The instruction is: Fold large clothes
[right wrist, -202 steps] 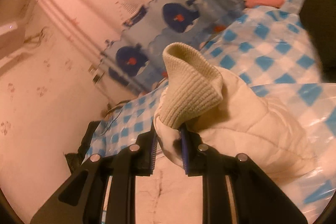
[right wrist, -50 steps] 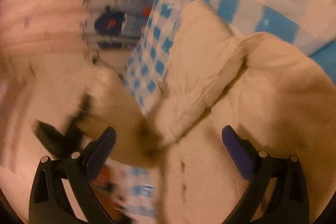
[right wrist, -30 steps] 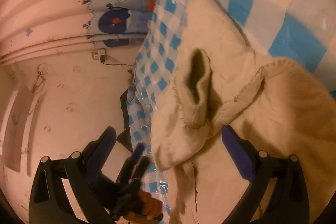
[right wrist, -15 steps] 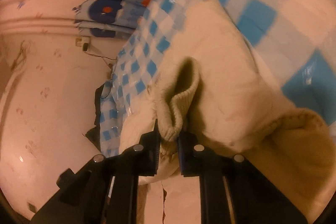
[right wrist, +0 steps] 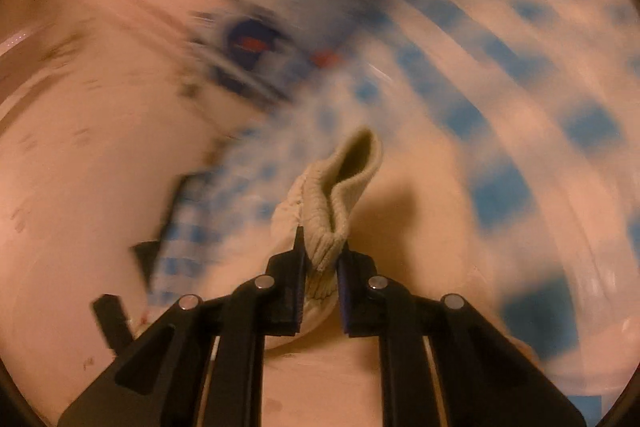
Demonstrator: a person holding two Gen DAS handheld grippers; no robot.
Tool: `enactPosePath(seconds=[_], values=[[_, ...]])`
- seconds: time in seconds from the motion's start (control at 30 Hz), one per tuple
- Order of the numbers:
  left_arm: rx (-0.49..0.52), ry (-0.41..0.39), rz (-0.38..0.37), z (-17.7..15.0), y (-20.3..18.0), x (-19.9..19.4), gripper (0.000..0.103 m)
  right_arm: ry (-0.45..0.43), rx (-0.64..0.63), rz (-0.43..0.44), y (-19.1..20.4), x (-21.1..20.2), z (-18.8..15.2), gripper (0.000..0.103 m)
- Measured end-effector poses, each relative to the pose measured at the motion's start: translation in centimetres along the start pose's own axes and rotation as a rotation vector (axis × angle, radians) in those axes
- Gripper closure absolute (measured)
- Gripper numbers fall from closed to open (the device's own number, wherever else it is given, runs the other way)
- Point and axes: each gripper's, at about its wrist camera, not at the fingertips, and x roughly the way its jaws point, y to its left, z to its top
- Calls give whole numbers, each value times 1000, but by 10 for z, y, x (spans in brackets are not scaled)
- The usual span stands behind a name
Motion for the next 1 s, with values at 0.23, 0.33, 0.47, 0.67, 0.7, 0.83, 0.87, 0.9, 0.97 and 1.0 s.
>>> enactPosePath(seconds=[0.23, 0.33, 0.47, 0.67, 0.7, 0.83, 0.87, 0.9, 0.97, 1.0], values=[[51, 4, 48, -6, -7, 4, 24, 9, 84, -107, -25, -20, -5, 67], [83, -101, 41, 4, -11, -22, 24, -153, -42, -161, 4, -53, 6, 57], [97, -127, 83, 13, -8, -20, 24, -127, -322, -162, 68, -33, 9, 47], [94, -40, 145, -5, 9, 24, 23, 128, -457, -402, 59, 70, 2, 47], [101, -40, 142, -9, 10, 28, 21, 179, -425, -412, 42, 82, 0, 47], [171, -68, 183, -19, 2, 34, 18, 192, -385, -396, 29, 78, 5, 47], [177, -71, 193, -20, 1, 33, 18, 189, -393, -402, 33, 74, 5, 47], [180, -75, 200, -20, 0, 30, 18, 182, -398, -399, 38, 70, 4, 47], [193, -92, 193, -21, -3, 22, 18, 120, -483, -351, 60, 47, -2, 45], [213, -102, 197, -23, -6, 19, 18, 99, -520, -346, 71, 40, -6, 43]])
